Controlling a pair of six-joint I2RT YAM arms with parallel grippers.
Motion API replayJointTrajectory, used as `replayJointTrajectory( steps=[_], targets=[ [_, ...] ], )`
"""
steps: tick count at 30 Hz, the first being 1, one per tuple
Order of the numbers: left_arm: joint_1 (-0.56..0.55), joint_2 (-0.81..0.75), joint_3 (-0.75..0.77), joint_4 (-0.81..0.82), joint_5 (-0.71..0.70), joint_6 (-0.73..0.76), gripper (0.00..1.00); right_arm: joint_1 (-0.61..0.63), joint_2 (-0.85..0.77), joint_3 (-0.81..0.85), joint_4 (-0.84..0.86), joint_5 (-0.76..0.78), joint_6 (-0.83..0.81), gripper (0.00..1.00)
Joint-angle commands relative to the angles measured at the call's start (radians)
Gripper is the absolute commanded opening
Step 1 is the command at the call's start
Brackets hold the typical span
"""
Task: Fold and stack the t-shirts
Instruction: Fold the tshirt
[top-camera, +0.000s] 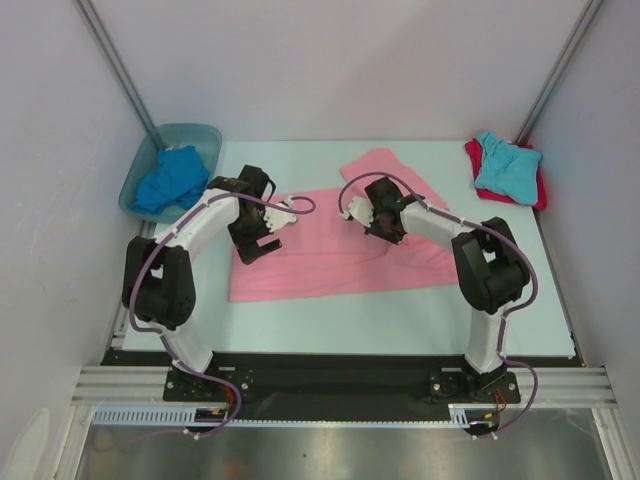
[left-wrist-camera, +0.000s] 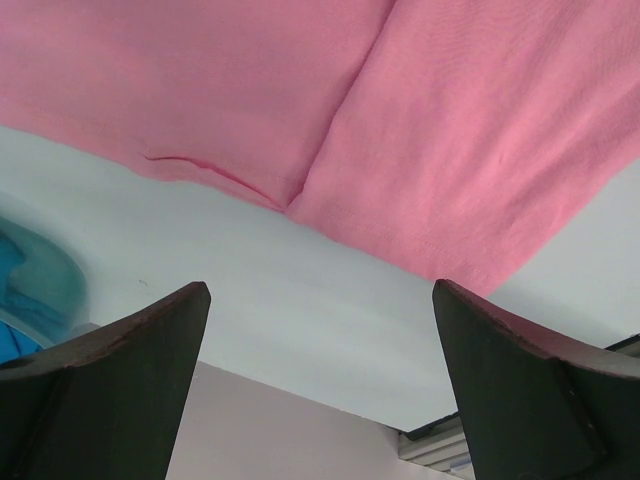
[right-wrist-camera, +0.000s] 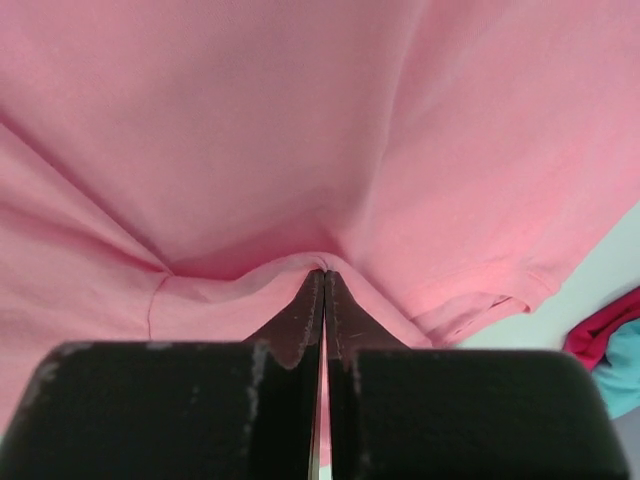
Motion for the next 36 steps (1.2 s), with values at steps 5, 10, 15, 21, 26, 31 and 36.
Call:
replayJointTrajectory(
  steps=[5,10,15,21,26,31,36],
  targets=[
    [0.0,0.006,0.043,0.004,0.02,-0.019,1.0,0.038,0.024,0.043,0.084,0.067,-0.034,0.39],
    [-0.001,0.009,0.033,0.004,0.02,-0.015,1.0,0.035,-0.005,0.055,0.173,0.105,0.003,0.51],
    [-0.006,0.015,0.004,0.015,0.031,-0.008,1.0,0.012,0.007,0.136,0.256,0.186,0.081,0.56],
    [-0.023,0.061,-0.05,0.034,0.037,0.044,1.0,-0.074,0.139,0.326,0.235,0.226,0.221,0.47],
    [-0.029,0.124,-0.013,0.027,0.037,0.06,0.39,-0.165,0.28,0.483,0.126,0.177,0.333,0.0],
    [-0.038,0.156,0.051,0.003,0.069,0.041,0.0,-0.191,0.285,0.518,0.112,0.163,0.383,0.0],
    [-0.053,0.162,0.068,-0.011,0.071,0.043,0.0,-0.221,0.285,0.533,0.078,0.113,0.439,0.0]
  ],
)
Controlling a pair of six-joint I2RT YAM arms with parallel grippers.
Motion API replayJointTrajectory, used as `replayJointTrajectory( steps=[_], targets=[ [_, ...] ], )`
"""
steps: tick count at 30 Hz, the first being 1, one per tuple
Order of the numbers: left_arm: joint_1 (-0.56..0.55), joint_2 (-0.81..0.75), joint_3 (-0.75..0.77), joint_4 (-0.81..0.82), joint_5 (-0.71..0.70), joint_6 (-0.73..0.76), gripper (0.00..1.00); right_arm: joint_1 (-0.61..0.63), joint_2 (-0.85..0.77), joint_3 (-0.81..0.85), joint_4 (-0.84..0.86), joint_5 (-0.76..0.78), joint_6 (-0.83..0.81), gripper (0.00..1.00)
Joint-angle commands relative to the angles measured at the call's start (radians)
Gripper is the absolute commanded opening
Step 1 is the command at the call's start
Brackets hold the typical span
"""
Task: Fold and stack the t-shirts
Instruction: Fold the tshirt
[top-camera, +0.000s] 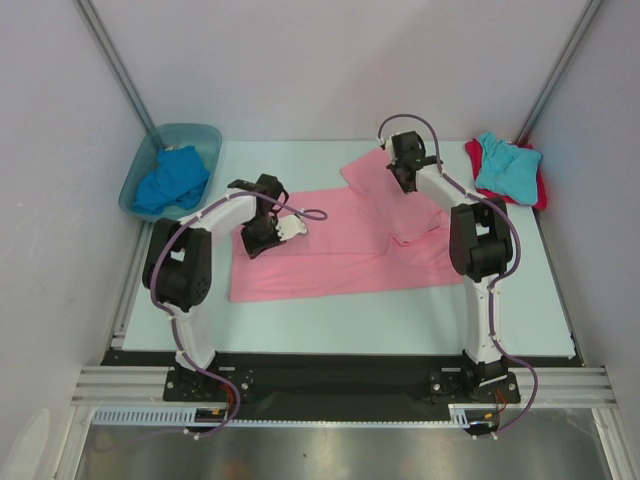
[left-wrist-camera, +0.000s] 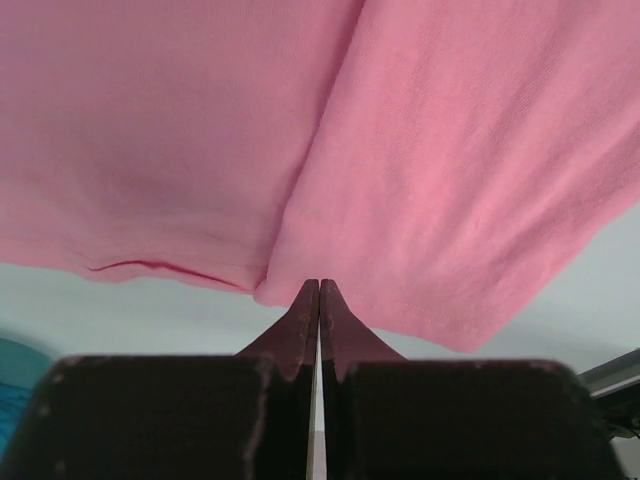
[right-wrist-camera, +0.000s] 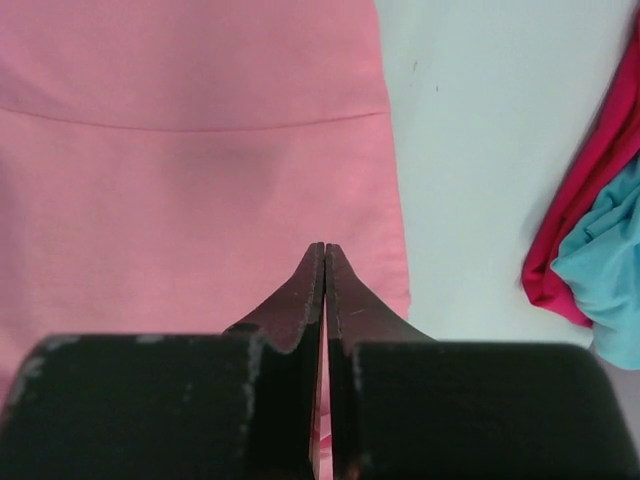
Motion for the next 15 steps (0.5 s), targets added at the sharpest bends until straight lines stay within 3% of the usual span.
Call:
replayJointTrajectory(
  steps=[1,15],
  targets=[
    [-0.015,-0.003,0.049,-0.023,0.039,-0.007,0.0,-0.01,-0.009,0.058,-0.027,-0.057,0.08,0.0],
    [-0.032,0.034,0.095,-0.121,0.062,0.001,0.0,-0.03,0.078,0.086,-0.068,-0.103,0.111,0.0]
  ],
)
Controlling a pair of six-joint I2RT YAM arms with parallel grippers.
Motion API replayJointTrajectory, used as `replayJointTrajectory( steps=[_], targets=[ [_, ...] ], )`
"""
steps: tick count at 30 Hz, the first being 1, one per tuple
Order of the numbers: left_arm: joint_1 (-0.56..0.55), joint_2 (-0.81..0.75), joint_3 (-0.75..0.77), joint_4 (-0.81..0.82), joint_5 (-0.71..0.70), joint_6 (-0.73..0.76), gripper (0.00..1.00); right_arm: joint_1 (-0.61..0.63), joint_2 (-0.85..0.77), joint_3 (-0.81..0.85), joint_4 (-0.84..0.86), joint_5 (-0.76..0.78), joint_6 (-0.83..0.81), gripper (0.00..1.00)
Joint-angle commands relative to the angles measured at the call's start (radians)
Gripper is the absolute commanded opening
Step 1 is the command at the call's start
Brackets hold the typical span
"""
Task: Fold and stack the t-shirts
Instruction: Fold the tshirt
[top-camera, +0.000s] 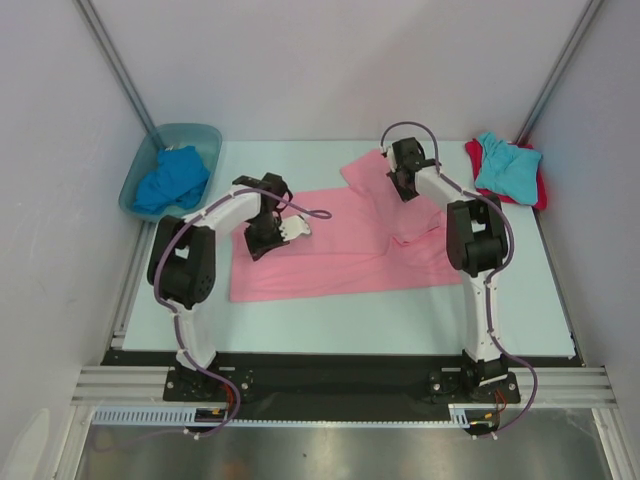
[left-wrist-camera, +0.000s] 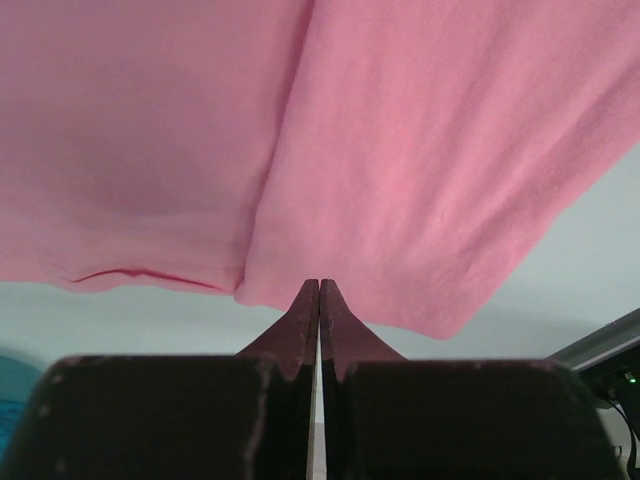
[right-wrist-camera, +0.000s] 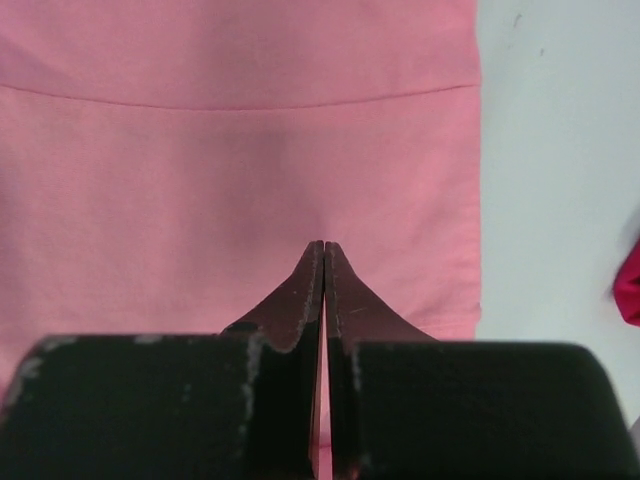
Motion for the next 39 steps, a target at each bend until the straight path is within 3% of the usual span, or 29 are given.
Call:
replayJointTrajectory(
  steps=[1,10,21,39],
  targets=[
    [-0.014,0.012,0.036,-0.052,0.039,0.004,0.0,-0.01,0.017,0.061,-0.019,-0.019,0.024,0.0],
    [-0.019,0.061,0.04,-0.09,0.045,0.018,0.0,-0.03,0.022,0.073,-0.016,-0.021,0.031,0.0],
    [-0.021,0.121,-0.012,0.011,0.022,-0.03,0.0,-0.061,-0.001,0.074,-0.027,-0.061,0.036,0.0],
    [-0.021,0.106,-0.052,0.048,0.039,-0.056,0.0,-0.064,0.077,0.11,-0.055,-0.136,0.038,0.0]
  ],
)
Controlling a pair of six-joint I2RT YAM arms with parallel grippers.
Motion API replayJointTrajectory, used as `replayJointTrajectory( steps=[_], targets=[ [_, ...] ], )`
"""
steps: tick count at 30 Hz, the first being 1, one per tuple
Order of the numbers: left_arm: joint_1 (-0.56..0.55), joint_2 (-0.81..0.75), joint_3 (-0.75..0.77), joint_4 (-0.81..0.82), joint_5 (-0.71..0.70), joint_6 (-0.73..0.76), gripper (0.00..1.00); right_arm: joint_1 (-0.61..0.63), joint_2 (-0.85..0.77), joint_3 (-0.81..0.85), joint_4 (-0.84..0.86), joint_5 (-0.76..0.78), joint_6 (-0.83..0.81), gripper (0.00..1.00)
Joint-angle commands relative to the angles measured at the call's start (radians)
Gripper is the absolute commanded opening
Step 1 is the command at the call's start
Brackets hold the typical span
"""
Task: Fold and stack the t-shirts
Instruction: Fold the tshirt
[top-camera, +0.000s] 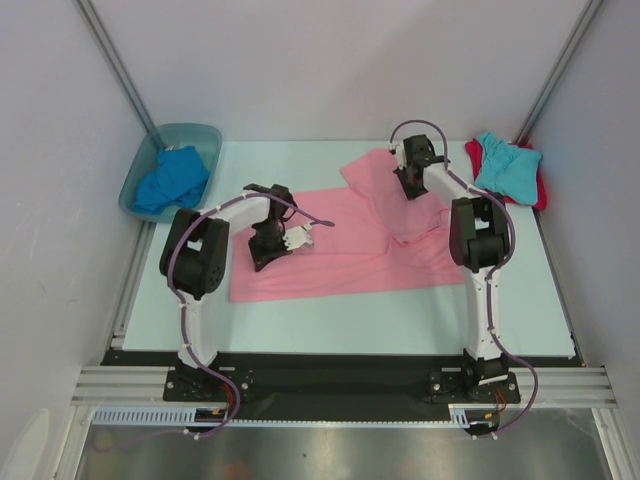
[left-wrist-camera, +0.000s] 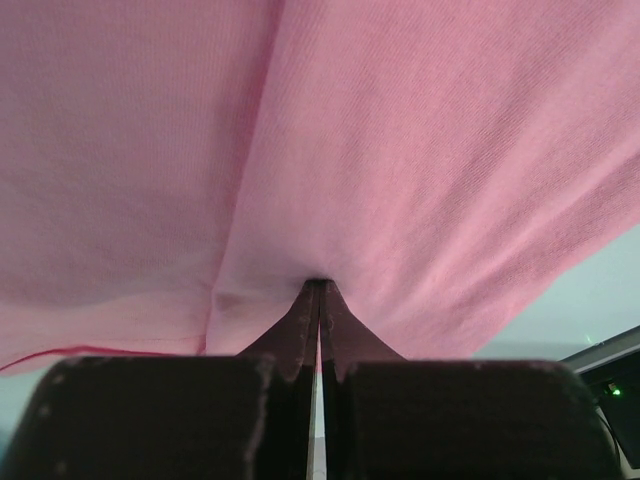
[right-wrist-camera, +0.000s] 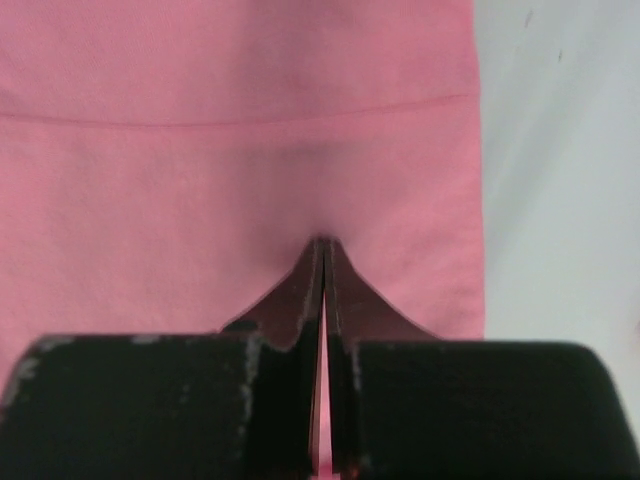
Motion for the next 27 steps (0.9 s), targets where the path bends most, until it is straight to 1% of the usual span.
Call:
replayJointTrajectory(
  steps=[1,14,27],
  targets=[
    [-0.006,-0.01,-0.028,0.027,0.033,-0.018,0.0,0.0,0.029,0.047,-0.015,-0.014,0.015,0.0],
    [-0.008,-0.056,-0.036,0.014,0.039,-0.026,0.0,-0.027,0.08,0.102,-0.006,0.041,-0.009,0.0],
    [-0.012,-0.065,-0.042,0.007,0.052,-0.043,0.0,-0.083,0.108,0.126,0.005,0.044,-0.028,0.0]
  ],
)
